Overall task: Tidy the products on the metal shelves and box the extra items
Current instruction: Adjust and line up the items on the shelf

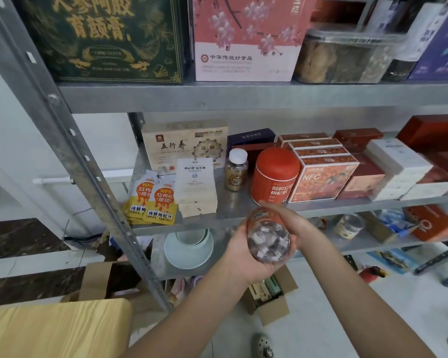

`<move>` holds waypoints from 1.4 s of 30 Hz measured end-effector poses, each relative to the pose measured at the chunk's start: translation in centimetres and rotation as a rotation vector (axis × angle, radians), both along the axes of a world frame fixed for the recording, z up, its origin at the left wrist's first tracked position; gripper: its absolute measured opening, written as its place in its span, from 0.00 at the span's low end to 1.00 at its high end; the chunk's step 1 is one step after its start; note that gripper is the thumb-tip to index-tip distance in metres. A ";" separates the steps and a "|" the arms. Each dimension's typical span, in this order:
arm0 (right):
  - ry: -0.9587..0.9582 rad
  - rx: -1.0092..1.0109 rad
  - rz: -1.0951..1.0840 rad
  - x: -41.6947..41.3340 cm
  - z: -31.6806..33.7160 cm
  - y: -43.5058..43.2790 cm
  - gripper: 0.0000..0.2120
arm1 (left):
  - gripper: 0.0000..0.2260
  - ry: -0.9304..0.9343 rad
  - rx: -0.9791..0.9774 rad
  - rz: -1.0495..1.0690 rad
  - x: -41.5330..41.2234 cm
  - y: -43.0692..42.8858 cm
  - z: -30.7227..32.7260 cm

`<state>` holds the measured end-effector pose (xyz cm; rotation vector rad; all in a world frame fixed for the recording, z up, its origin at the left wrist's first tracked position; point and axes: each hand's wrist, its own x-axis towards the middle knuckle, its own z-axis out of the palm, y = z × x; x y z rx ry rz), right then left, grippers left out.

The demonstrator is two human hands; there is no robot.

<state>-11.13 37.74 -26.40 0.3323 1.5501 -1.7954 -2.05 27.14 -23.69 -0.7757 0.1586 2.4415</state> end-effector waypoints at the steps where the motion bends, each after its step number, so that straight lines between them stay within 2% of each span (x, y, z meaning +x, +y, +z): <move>1: -0.024 -0.080 -0.019 -0.2 -0.5 0.2 0.28 | 0.23 0.001 0.003 0.022 -0.1 0.0 -0.1; 4: -0.042 -0.348 -0.067 0.4 -1.9 0.8 0.22 | 0.24 0.037 0.046 0.058 -0.5 0.0 -0.4; 7: -0.011 -0.390 -0.141 0.8 -2.1 1.2 0.28 | 0.27 0.124 0.020 -0.069 -0.2 -0.6 -1.2; 9: 0.191 -0.271 -0.158 0.6 -1.1 1.5 0.28 | 0.28 0.246 -0.246 -0.189 0.0 -1.4 -2.0; 11: 0.476 -0.066 -0.112 0.5 0.1 1.9 0.18 | 0.29 0.361 -0.632 -0.206 0.2 -2.2 -3.2; 12: 0.571 0.023 -0.091 0.8 0.7 2.0 0.12 | 0.32 0.441 -0.763 -0.201 0.3 -2.5 -3.7; 14: 0.589 0.089 -0.119 1.1 1.2 1.9 0.07 | 0.34 0.562 -0.833 -0.228 0.9 -2.2 -3.5; 16: 0.354 0.028 -0.199 1.5 1.1 1.3 0.08 | 0.30 0.500 -0.705 -0.242 1.4 -0.8 -2.8; 18: 0.029 -0.018 -0.231 2.2 0.9 0.7 0.10 | 0.30 0.267 -0.352 -0.190 1.7 0.3 -2.3; 20: -0.107 -0.049 -0.267 2.9 0.3 0.4 0.11 | 0.28 0.109 -0.041 -0.121 1.8 0.8 -1.7; 23: -0.106 -0.056 -0.322 3.3 -0.7 0.4 0.11 | 0.26 0.034 0.020 -0.059 1.9 0.8 -1.7; 26: -0.155 -0.067 -0.286 3.6 -0.8 0.5 0.09 | 0.26 0.025 0.013 -0.073 2.2 0.7 -2.0; 28: -0.171 -0.095 -0.277 3.5 -0.6 0.9 0.13 | 0.29 0.130 -0.134 -0.185 2.4 0.1 -2.5; 29: -0.129 -0.097 -0.271 3.4 -0.4 1.1 0.12 | 0.30 0.215 -0.312 -0.268 2.3 -0.1 -2.7; 30: -0.027 -0.064 -0.283 3.3 -0.2 1.3 0.09 | 0.29 0.288 -0.534 -0.323 2.3 -0.3 -3.1; 32: 0.297 0.143 -0.325 2.8 0.3 1.5 0.05 | 0.29 0.394 -0.938 -0.265 2.1 -0.9 -4.1; 34: 0.567 0.337 -0.330 2.7 1.0 1.1 0.04 | 0.34 0.604 -1.051 -0.210 2.0 -1.1 -4.2; 36: 0.579 0.318 -0.307 2.8 1.4 0.4 0.04 | 0.29 0.684 -1.097 -0.267 1.9 -0.7 -3.9; 38: 0.352 0.114 -0.278 3.1 1.4 0.1 0.05 | 0.23 0.572 -1.058 -0.258 1.9 -0.8 -3.4; 39: 0.179 0.001 -0.254 3.1 1.4 0.1 0.07 | 0.21 0.489 -0.902 -0.249 1.8 -1.1 -3.1; 40: 0.009 -0.074 -0.217 3.2 1.4 0.3 0.11 | 0.21 0.380 -0.648 -0.224 1.6 -1.4 -2.6; 42: -0.171 -0.107 -0.174 3.3 0.9 0.4 0.21 | 0.24 0.237 -0.209 -0.163 1.6 -1.8 -2.1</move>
